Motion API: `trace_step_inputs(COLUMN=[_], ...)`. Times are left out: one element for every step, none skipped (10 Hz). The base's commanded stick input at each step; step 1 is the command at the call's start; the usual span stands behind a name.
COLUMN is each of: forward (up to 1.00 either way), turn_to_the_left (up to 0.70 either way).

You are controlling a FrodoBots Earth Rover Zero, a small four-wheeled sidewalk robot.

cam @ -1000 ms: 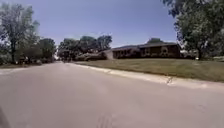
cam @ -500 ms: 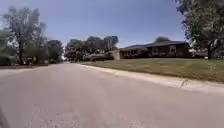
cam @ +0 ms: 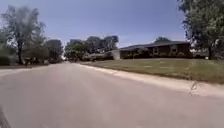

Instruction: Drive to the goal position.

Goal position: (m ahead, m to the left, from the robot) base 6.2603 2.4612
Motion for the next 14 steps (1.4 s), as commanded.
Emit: trace_step_inputs(forward=[0.70,0.70,0.70,0.70,0.70,0.70,0.70,0.70,0.70,0.70,0.70,0.70,0.70,0.70], turn_to_the_left=[0.00,0.00,0.00,0.00,0.00,0.00,0.00,0.00,0.00,0.00,0.00,0.00,0.00,0.00])
